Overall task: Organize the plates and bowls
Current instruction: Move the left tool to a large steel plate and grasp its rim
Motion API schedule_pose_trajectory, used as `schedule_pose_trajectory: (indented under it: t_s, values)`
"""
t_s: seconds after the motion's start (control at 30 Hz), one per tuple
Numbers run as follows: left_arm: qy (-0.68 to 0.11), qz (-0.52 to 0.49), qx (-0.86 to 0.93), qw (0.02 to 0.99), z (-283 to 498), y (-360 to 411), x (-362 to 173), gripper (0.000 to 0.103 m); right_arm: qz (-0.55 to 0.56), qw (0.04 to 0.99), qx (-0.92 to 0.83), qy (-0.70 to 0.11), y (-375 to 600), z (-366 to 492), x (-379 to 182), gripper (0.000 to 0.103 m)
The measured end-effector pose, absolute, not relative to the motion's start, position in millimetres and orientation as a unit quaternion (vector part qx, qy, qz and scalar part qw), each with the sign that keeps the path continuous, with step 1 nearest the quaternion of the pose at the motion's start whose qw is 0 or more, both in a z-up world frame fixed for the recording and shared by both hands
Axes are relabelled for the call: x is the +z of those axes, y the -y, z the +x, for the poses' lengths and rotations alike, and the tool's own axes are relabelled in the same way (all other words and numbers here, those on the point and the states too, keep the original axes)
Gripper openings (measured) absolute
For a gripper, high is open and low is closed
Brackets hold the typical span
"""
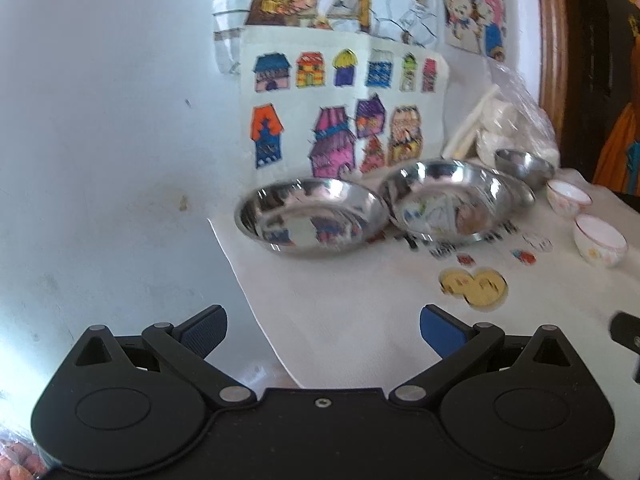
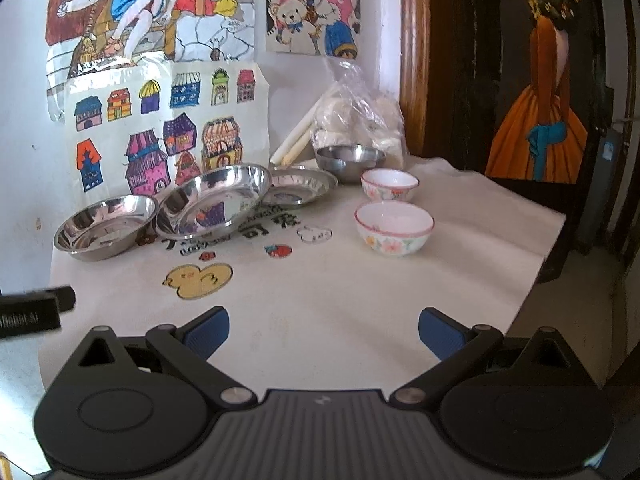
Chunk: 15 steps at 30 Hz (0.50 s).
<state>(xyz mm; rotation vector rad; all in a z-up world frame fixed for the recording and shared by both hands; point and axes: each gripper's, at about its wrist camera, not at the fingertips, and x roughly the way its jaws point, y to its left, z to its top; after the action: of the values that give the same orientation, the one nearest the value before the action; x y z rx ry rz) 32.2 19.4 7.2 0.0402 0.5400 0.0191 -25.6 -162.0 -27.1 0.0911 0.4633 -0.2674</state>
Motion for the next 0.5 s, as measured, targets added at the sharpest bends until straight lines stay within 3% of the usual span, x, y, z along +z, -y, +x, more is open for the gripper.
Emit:
schedule_pose_trajectory:
  t_s: [0.5]
  values:
    - [-0.255, 0.048, -0.036, 0.965, 124, -27, 43, 0.102, 0.027, 0.972, -0.100, -0.212, 167, 36, 10, 0.103]
